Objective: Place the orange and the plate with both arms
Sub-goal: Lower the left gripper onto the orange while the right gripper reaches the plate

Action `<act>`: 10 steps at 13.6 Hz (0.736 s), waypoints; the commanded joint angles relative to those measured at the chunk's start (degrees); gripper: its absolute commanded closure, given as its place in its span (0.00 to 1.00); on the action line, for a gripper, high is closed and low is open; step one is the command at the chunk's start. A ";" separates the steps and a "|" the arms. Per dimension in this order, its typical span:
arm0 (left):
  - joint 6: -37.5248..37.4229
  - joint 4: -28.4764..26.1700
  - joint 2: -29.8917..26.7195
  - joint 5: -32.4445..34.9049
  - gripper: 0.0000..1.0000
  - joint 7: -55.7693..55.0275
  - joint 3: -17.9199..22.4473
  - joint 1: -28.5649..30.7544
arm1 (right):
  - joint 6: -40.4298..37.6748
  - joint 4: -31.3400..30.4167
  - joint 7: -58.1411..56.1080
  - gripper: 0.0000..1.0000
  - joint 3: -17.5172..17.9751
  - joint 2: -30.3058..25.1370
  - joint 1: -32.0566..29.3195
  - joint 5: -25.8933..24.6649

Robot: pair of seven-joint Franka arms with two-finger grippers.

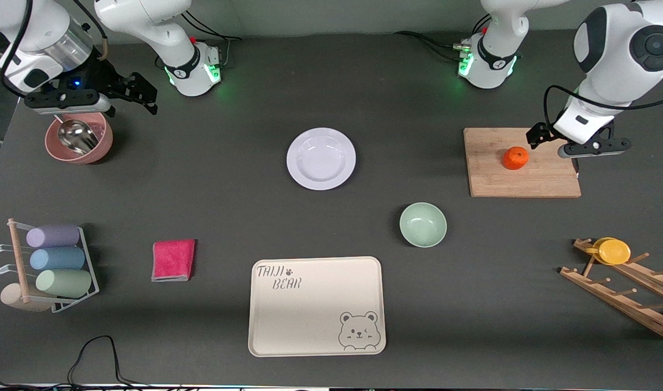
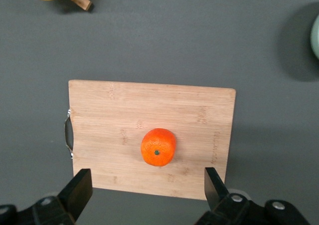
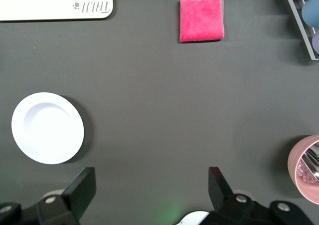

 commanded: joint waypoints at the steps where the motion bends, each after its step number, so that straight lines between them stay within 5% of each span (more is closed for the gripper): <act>1: 6.24 -6.95 -3.46 0.41 0.00 -0.10 0.44 0.28 | 1.24 -1.45 1.59 0.00 -0.39 -0.61 0.59 0.44; 6: 18.45 -15.30 -2.76 0.41 0.00 -0.01 0.53 1.42 | 2.56 -3.20 0.63 0.00 -0.92 1.51 0.41 9.65; 10: 25.67 -18.39 0.31 0.41 0.00 -0.01 0.44 2.21 | 11.24 -13.55 -8.31 0.00 -2.76 0.63 0.33 23.17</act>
